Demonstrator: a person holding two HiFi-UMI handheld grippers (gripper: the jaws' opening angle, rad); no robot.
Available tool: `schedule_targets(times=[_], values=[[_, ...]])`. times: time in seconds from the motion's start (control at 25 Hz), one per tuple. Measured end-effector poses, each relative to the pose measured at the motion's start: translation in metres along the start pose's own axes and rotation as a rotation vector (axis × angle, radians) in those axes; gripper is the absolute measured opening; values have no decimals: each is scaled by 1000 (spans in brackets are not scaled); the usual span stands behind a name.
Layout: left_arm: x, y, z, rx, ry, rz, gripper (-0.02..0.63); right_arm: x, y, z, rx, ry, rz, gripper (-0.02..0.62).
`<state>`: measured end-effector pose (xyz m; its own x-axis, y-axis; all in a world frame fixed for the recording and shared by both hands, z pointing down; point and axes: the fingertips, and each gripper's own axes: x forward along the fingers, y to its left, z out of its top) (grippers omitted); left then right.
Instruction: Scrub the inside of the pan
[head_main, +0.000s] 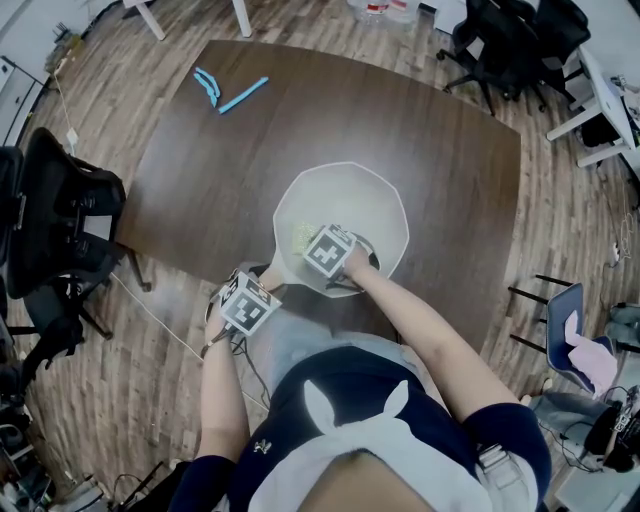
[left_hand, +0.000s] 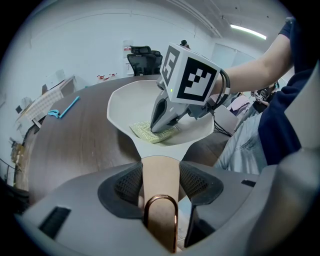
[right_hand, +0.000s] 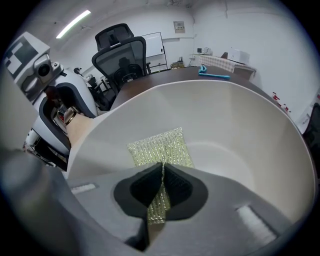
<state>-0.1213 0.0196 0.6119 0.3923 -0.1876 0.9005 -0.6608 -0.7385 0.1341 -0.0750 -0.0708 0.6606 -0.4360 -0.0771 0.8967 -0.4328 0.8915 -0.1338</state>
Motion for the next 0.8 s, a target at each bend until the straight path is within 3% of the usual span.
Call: schedule_targets(times=[0.32, 0.8], values=[[-1, -1, 0, -8, 3, 3, 225, 4, -19, 11, -80, -41, -149, 11], [2, -1, -1, 2, -10, 2, 225, 4, -36, 13, -105, -44, -226, 11]])
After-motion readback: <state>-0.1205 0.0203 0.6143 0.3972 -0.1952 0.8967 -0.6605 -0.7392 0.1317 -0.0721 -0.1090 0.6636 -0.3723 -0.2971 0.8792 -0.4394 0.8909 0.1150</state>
